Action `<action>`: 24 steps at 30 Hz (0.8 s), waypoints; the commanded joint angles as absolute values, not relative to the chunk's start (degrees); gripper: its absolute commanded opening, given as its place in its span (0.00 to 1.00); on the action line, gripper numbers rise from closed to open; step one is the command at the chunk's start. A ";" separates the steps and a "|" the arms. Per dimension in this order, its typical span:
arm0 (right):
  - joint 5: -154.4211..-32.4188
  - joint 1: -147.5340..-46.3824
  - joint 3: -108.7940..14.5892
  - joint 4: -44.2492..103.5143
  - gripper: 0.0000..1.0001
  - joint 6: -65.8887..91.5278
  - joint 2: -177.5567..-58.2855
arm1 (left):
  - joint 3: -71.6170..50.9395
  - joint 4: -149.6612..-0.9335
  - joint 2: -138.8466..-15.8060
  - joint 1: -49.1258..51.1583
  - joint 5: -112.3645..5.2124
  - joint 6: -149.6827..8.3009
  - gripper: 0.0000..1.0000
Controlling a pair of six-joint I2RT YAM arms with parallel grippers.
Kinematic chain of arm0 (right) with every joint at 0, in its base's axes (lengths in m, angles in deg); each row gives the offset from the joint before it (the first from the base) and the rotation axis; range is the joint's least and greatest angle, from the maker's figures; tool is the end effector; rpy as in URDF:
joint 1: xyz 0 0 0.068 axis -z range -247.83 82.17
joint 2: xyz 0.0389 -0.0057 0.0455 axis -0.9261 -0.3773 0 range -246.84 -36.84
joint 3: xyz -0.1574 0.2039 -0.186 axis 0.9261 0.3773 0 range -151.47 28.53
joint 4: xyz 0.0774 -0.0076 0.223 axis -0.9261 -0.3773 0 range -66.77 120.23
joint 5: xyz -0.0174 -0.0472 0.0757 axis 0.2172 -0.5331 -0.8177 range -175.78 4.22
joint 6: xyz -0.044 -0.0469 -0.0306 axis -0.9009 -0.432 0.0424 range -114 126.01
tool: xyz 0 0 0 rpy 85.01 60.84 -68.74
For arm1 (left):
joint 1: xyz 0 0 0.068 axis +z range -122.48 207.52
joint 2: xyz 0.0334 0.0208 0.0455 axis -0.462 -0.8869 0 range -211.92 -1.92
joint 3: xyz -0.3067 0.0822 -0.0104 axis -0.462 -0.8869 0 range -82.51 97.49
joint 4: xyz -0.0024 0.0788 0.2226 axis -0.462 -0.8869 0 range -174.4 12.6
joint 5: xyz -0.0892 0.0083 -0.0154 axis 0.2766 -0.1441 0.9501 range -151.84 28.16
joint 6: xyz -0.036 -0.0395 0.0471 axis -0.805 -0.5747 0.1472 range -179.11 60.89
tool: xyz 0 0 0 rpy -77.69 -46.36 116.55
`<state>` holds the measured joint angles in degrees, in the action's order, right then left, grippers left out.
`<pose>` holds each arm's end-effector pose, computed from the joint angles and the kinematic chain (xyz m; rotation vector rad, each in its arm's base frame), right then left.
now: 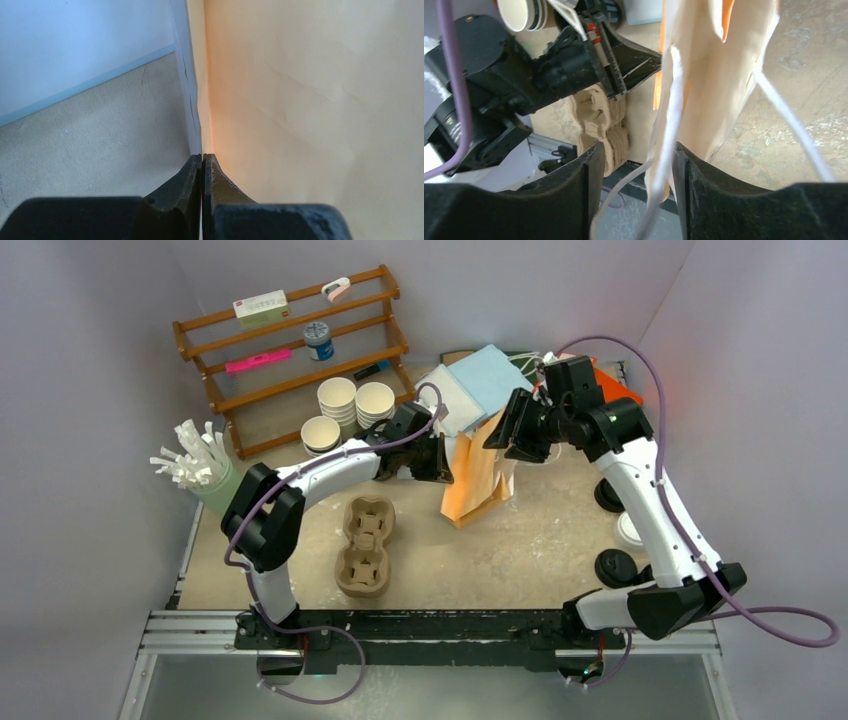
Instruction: Pack the takeout coffee
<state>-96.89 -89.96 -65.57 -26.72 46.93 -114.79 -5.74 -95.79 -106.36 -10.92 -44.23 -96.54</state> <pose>0.2248 0.1035 0.4492 0.2857 2.3788 0.7716 0.3088 -0.2676 0.2723 0.1822 2.5543 -0.9459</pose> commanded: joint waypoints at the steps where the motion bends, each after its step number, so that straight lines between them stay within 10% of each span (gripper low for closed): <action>1: -92.55 -90.07 -63.56 -25.22 0.52 46.36 -113.57 | -5.61 -92.74 -103.26 -11.24 -42.09 -97.61 0.02; 6: -92.81 -90.07 -62.19 -24.61 0.34 45.06 -113.33 | -6.52 -91.24 -103.39 -11.22 -39.37 -99.29 0.03; 9: -91.59 -90.05 -64.36 -25.53 0.00 44.03 -113.64 | -7.17 -90.74 -103.38 -10.96 -38.44 -99.84 0.03; 24: -92.97 -88.63 -80.21 -32.26 0.00 44.99 -114.99 | -13.30 -84.81 -107.25 -7.31 -34.69 -100.46 0.08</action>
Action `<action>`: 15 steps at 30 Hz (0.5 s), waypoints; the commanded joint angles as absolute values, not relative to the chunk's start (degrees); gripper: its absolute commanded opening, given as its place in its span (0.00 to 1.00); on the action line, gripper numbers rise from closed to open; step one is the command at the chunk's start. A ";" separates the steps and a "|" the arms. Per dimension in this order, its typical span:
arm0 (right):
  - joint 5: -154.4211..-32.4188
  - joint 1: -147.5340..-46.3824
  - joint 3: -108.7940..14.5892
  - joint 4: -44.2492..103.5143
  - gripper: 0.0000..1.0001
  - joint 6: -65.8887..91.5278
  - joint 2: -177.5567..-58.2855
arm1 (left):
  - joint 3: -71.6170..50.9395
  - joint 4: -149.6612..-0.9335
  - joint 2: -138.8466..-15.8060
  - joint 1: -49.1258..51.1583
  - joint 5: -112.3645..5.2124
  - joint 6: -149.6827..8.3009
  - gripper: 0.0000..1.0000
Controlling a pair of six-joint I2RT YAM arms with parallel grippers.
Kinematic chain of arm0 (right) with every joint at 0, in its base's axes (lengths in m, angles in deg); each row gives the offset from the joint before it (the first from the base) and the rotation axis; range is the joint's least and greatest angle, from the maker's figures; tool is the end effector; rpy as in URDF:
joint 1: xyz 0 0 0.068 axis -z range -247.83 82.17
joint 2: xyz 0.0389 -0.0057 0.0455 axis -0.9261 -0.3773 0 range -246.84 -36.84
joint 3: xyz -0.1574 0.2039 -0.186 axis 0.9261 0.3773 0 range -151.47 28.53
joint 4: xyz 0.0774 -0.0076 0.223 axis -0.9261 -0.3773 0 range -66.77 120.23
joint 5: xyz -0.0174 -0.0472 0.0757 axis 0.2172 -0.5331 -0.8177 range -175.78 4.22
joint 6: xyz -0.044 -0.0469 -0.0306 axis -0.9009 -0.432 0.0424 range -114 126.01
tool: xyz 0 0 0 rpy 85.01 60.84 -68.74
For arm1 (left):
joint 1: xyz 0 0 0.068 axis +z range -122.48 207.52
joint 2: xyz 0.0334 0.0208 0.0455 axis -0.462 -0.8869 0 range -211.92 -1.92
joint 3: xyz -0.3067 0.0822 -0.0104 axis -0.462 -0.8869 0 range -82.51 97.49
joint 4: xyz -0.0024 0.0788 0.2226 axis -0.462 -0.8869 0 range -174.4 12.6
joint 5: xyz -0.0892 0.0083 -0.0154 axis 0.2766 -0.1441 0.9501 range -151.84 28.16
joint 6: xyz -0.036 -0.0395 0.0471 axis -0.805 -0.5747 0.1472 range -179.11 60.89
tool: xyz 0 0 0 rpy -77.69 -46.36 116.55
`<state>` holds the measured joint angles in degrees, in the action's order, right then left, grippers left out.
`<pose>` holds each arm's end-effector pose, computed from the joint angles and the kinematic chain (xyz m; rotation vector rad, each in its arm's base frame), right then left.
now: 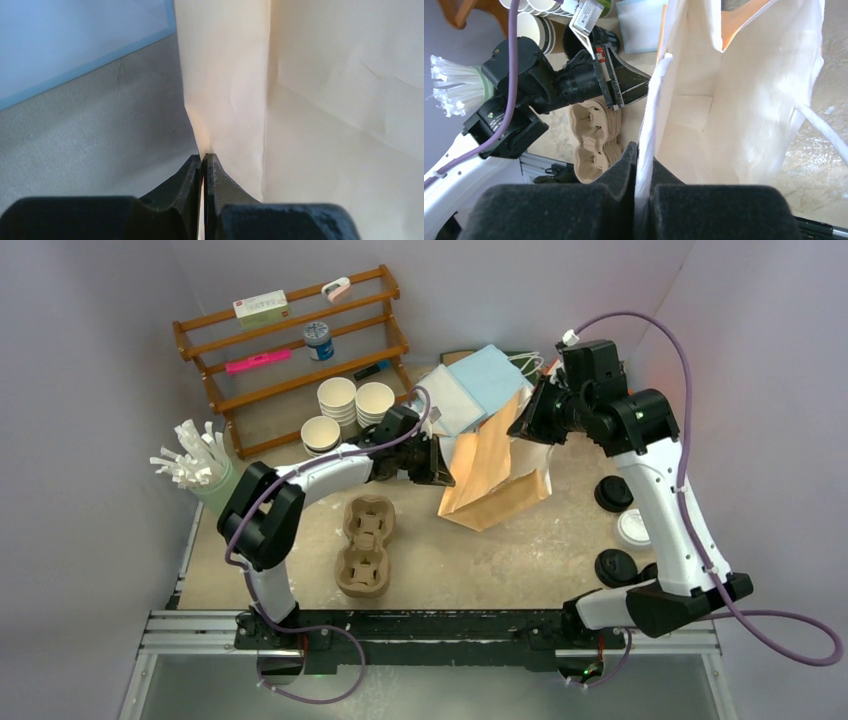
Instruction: Pack the takeout coffee
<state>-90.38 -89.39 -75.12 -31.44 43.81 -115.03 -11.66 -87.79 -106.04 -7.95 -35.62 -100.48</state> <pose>0.2161 0.0903 0.4868 0.2763 2.2645 0.6526 0.3126 -0.2545 0.2575 0.1222 2.5528 -1.1402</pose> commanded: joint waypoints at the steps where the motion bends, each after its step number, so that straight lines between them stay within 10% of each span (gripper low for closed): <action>1: -92.76 -88.47 -80.95 -32.56 0.00 45.06 -115.15 | -13.60 -83.96 -107.47 -7.35 -34.24 -100.84 0.09; 15: -99.44 -88.05 -77.74 -30.11 0.00 42.68 -113.94 | -15.12 -69.69 -106.86 -7.44 -29.21 -102.97 0.42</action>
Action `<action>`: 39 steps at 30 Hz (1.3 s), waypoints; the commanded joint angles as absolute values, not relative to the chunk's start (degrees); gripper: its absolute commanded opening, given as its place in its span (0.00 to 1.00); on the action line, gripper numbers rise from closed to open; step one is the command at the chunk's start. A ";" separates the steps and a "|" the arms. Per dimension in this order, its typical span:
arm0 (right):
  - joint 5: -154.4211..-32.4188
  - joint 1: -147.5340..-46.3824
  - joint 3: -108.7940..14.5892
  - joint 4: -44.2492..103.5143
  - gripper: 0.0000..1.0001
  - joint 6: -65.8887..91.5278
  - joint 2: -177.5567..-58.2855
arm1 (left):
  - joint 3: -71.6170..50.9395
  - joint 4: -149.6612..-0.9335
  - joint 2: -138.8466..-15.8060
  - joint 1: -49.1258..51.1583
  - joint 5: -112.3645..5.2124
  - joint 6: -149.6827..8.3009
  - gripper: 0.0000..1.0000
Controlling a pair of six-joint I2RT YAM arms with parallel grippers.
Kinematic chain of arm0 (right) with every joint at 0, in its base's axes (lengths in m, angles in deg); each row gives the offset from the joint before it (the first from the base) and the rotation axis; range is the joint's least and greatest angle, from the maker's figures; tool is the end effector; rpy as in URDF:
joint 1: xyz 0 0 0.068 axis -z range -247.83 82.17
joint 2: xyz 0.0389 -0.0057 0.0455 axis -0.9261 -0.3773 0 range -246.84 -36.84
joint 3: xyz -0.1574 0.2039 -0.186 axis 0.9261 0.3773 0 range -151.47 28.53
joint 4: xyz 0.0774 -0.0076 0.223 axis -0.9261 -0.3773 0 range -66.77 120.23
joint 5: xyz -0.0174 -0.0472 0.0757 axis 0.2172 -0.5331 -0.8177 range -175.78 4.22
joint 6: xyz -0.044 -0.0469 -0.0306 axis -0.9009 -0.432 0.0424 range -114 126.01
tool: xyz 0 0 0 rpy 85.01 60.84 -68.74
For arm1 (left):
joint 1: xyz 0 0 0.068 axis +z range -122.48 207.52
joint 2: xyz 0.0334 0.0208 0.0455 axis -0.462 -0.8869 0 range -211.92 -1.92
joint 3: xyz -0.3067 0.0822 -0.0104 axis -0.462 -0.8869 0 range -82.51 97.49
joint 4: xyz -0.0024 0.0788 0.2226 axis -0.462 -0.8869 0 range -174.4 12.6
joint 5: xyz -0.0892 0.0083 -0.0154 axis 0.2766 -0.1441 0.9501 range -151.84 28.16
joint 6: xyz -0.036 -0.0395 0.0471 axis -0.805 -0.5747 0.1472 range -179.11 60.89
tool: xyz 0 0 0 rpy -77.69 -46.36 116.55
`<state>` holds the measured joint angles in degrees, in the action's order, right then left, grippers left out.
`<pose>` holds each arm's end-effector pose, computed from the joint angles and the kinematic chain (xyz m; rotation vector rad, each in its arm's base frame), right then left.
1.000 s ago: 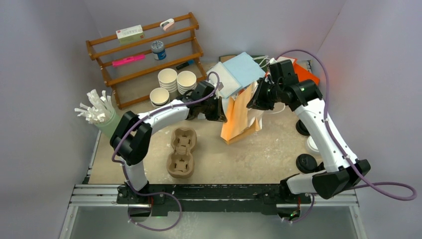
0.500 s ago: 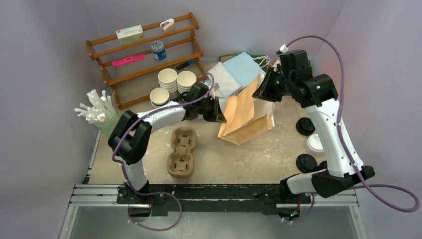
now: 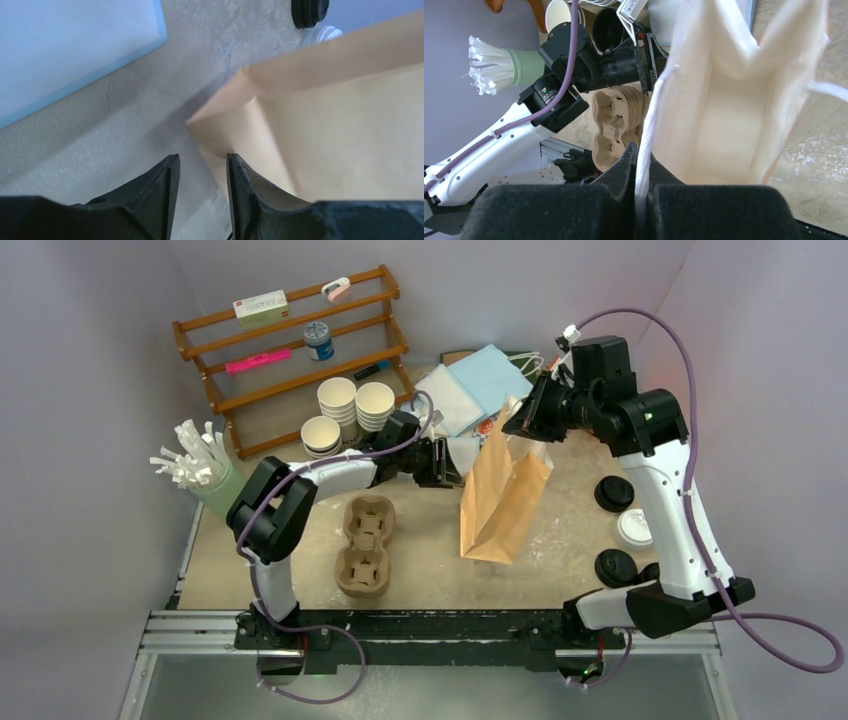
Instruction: Pack the takeout coffee
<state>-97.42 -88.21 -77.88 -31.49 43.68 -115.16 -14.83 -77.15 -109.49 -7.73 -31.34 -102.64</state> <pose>0.2119 0.0913 0.5000 0.2171 2.2452 0.7865 0.3219 -0.2638 0.2361 0.1382 2.5025 -1.2653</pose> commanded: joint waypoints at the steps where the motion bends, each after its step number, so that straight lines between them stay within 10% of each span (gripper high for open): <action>1: -99.49 -88.06 -77.73 -30.00 0.00 42.59 -114.11 | -15.36 -68.79 -106.54 -7.45 -29.15 -103.11 0.42; 12: -95.93 -88.10 -78.07 -29.70 0.00 40.00 -115.91 | -11.88 -77.99 -107.00 -7.45 -31.71 -99.42 0.38; 24: -93.86 -88.24 -70.39 -24.03 0.00 36.86 -112.39 | -8.55 -93.17 -91.71 -9.38 -44.69 -92.58 0.68; 29: -97.24 -88.72 -64.53 -20.67 0.16 37.13 -110.39 | -10.65 -96.20 -84.15 -9.49 -47.74 -95.13 0.87; 39: -104.27 -90.41 -63.84 -17.17 0.38 37.30 -111.60 | -14.40 -97.40 -69.23 -9.19 -59.92 -99.06 0.94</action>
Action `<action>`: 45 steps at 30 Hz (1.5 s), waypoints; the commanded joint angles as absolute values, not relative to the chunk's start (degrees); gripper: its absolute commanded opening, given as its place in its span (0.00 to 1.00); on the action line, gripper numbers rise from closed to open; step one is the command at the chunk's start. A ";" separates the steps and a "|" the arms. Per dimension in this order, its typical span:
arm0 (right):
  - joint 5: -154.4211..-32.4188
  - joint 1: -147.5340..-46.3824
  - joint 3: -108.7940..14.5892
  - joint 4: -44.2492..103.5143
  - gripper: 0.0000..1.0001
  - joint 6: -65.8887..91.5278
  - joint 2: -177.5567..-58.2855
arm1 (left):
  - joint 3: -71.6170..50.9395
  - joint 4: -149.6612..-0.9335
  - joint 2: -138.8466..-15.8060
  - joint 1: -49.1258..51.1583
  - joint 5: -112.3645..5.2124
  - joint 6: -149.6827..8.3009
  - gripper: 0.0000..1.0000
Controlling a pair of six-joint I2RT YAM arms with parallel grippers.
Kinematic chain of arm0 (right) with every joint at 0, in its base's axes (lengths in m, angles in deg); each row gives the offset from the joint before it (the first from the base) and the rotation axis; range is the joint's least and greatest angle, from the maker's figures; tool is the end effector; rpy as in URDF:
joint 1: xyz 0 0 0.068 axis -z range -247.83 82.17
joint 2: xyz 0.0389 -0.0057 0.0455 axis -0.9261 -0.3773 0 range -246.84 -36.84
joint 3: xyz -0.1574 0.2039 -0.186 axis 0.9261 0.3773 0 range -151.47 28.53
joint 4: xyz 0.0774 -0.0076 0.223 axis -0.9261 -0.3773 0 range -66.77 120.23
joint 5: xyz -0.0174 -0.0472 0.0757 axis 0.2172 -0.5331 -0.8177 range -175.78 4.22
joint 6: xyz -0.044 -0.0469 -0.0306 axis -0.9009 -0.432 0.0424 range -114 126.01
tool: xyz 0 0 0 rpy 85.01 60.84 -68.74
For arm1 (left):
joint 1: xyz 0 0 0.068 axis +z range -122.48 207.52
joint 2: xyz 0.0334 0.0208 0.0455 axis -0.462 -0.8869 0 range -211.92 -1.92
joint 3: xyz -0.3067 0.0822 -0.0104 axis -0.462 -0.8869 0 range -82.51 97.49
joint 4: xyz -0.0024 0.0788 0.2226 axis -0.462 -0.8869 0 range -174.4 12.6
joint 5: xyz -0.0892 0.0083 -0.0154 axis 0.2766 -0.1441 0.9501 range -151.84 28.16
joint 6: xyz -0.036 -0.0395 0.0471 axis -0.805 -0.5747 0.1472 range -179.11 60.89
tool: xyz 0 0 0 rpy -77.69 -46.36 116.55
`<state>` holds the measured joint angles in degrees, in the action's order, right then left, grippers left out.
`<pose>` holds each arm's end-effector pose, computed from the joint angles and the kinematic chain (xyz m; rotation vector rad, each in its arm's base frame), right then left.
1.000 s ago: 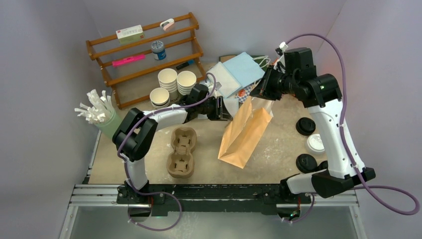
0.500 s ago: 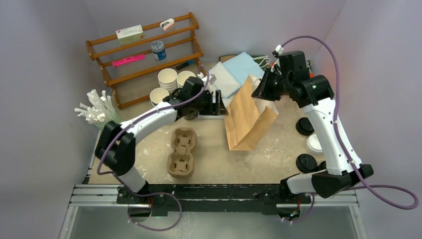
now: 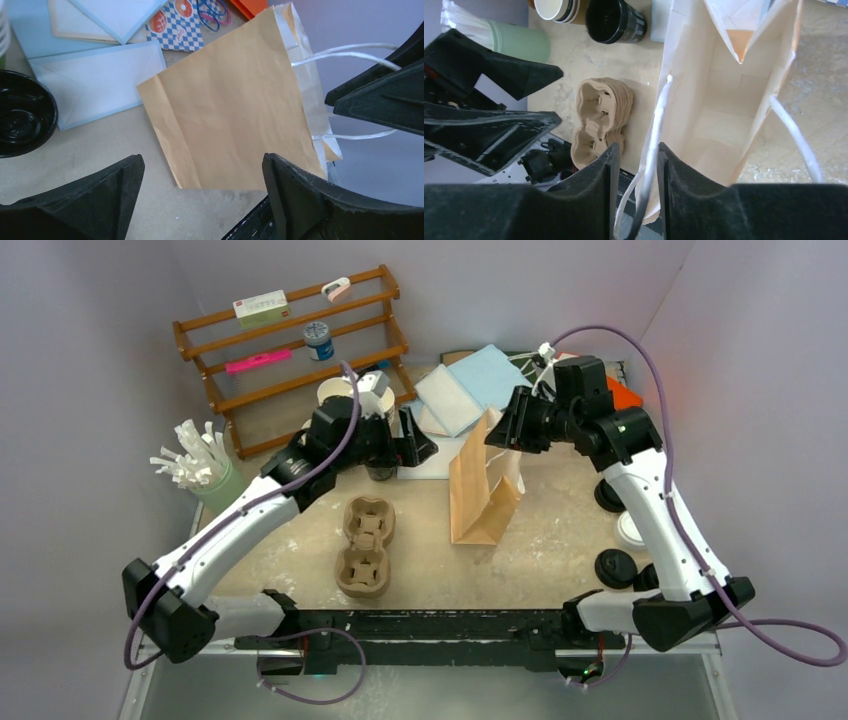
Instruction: Pack the takeout coffee
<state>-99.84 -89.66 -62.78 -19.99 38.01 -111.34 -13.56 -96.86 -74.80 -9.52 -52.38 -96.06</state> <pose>0.2151 0.1014 0.4608 0.0506 2.2456 0.7928 0.2106 -0.1709 0.4025 0.1164 2.1113 -0.9740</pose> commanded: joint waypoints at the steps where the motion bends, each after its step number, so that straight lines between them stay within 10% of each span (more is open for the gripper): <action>1: -104.84 -90.54 -64.71 -17.36 0.46 36.91 -111.99 | -15.13 -96.90 -67.31 -9.22 -61.13 -100.28 0.94; 10: -106.52 -90.68 -79.37 -22.95 0.72 34.17 -116.34 | -29.09 -80.58 -51.99 -9.12 -64.87 -106.85 0.96; 27: -86.81 -90.66 -88.57 -38.30 0.73 29.04 -118.34 | 16.80 -118.43 -83.30 -34.98 -81.34 -102.36 0.95; 37: -89.90 -90.61 -77.41 -36.96 0.58 30.49 -114.27 | 23.63 -130.17 -90.71 -37.26 -94.50 -105.31 0.85; 45: -86.52 -90.68 -77.77 -41.20 0.23 29.66 -113.92 | 20.64 -131.55 -89.60 -34.53 -100.56 -108.03 0.61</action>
